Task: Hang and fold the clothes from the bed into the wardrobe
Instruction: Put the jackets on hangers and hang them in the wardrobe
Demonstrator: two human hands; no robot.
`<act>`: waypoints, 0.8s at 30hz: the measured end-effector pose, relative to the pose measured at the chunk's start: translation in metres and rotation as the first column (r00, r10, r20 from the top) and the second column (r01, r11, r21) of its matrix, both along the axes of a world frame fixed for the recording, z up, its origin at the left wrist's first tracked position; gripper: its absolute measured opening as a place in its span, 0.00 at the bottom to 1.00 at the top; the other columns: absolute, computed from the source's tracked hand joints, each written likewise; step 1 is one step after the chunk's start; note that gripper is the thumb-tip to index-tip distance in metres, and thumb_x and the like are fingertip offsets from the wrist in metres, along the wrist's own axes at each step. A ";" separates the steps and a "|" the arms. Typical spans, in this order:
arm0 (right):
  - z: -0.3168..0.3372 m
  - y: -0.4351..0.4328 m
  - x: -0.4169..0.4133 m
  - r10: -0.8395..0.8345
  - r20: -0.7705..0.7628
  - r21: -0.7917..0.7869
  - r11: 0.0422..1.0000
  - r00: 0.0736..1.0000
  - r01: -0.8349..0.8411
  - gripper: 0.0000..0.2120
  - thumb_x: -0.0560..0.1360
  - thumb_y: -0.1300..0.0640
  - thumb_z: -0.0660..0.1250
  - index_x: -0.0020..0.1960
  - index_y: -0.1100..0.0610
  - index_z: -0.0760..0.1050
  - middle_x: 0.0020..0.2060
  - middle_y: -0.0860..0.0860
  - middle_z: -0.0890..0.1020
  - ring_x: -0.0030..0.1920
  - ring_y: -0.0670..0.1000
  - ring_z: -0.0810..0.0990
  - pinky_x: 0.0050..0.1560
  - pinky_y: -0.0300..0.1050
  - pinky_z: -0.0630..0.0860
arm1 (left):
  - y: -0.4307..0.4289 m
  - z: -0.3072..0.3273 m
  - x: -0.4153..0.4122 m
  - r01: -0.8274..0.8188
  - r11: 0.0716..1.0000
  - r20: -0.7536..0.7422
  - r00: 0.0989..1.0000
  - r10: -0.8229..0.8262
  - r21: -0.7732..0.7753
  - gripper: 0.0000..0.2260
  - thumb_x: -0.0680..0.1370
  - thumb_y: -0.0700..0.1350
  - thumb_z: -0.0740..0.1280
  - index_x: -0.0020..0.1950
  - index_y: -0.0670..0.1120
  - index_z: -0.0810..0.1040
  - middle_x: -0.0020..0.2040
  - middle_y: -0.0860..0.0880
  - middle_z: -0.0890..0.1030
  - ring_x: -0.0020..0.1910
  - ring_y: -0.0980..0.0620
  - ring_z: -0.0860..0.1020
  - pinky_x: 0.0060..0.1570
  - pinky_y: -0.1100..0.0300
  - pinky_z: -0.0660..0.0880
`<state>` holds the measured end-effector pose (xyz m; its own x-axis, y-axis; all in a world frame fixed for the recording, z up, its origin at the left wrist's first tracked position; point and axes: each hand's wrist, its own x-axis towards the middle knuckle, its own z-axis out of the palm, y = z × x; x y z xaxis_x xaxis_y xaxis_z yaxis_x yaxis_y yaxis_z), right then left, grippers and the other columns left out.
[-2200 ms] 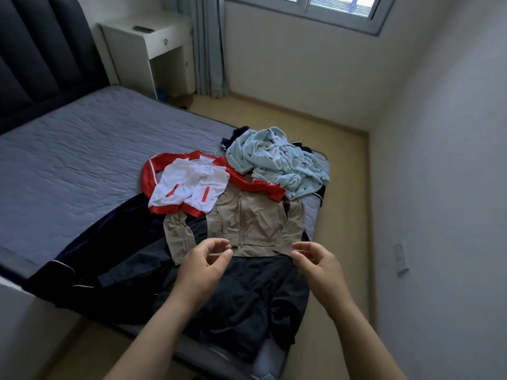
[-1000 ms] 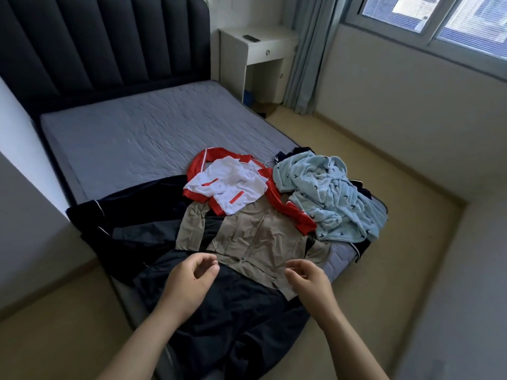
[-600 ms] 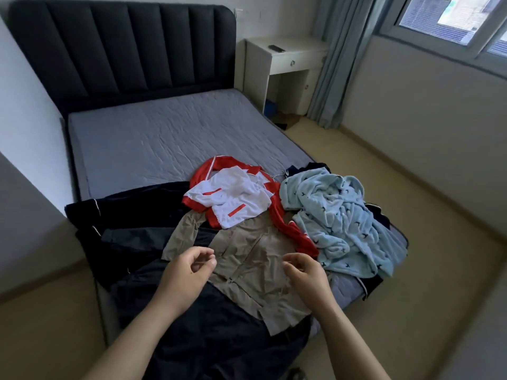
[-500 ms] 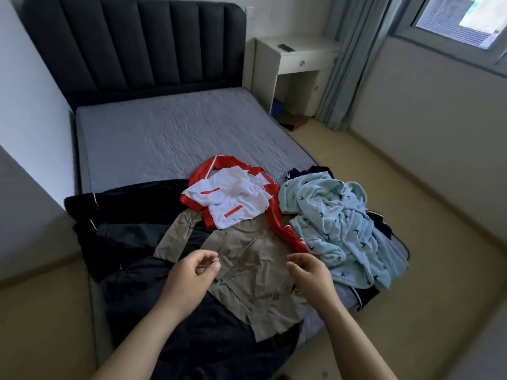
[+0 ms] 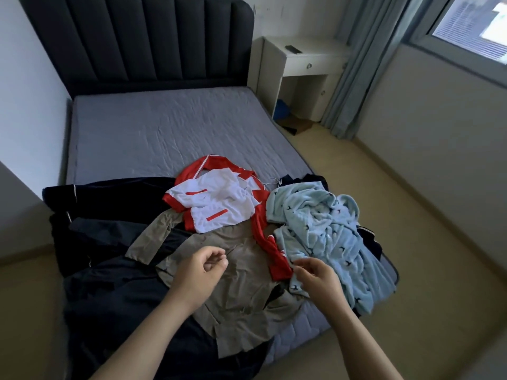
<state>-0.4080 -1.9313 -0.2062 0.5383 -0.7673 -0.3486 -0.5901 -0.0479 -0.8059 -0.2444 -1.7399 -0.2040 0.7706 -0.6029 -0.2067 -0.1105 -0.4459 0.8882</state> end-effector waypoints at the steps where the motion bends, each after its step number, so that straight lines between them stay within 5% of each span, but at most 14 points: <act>1: -0.002 -0.003 0.000 -0.003 0.007 0.003 1.000 1.000 0.003 0.05 0.76 0.60 0.69 0.51 0.56 0.81 0.39 0.50 0.82 0.39 0.47 0.79 0.44 0.47 0.77 | -0.004 -0.002 0.002 -0.002 1.000 -0.003 1.000 0.002 0.000 0.06 0.77 0.46 0.68 0.53 0.51 0.79 0.48 0.55 0.82 0.49 0.60 0.79 0.50 0.65 0.75; 7: -0.002 -0.040 -0.009 0.023 0.013 0.017 1.000 1.000 -0.024 0.04 0.77 0.61 0.67 0.48 0.53 0.79 0.36 0.49 0.82 0.33 0.44 0.79 0.35 0.38 0.76 | -0.044 -0.014 -0.008 -0.006 1.000 -0.041 0.999 0.005 -0.012 0.05 0.77 0.46 0.68 0.52 0.52 0.79 0.47 0.54 0.82 0.50 0.59 0.79 0.50 0.64 0.75; 11: -0.003 -0.079 -0.010 0.064 -0.010 0.021 0.998 0.998 -0.064 0.04 0.77 0.58 0.68 0.50 0.53 0.79 0.41 0.49 0.82 0.41 0.46 0.81 0.43 0.40 0.78 | -0.079 -0.018 -0.012 -0.037 0.999 -0.024 0.999 0.038 0.014 0.05 0.77 0.46 0.68 0.50 0.55 0.78 0.47 0.54 0.82 0.49 0.60 0.79 0.47 0.68 0.74; 17: -0.015 -0.181 -0.017 0.192 -0.051 0.024 0.981 0.980 -0.191 0.08 0.77 0.57 0.67 0.55 0.55 0.79 0.46 0.50 0.82 0.46 0.50 0.81 0.49 0.48 0.79 | -0.171 -0.028 -0.052 -0.141 0.989 -0.055 0.988 0.144 0.049 0.06 0.77 0.45 0.68 0.53 0.50 0.79 0.49 0.53 0.81 0.52 0.56 0.79 0.55 0.56 0.77; 24: -0.035 -0.276 -0.015 0.378 -0.123 0.021 0.925 0.918 -0.379 0.09 0.77 0.55 0.66 0.57 0.54 0.79 0.45 0.48 0.81 0.40 0.44 0.78 0.34 0.32 0.71 | -0.252 -0.034 -0.084 -0.277 0.959 -0.058 0.958 0.280 0.055 0.08 0.78 0.42 0.67 0.56 0.47 0.78 0.50 0.53 0.81 0.51 0.58 0.78 0.53 0.62 0.75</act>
<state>-0.4227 -2.2077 -0.2412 0.7421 -0.5158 -0.4280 -0.6212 -0.2894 -0.7283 -0.3283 -1.9923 -0.2379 0.8909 -0.3545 -0.2838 0.0807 -0.4914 0.8672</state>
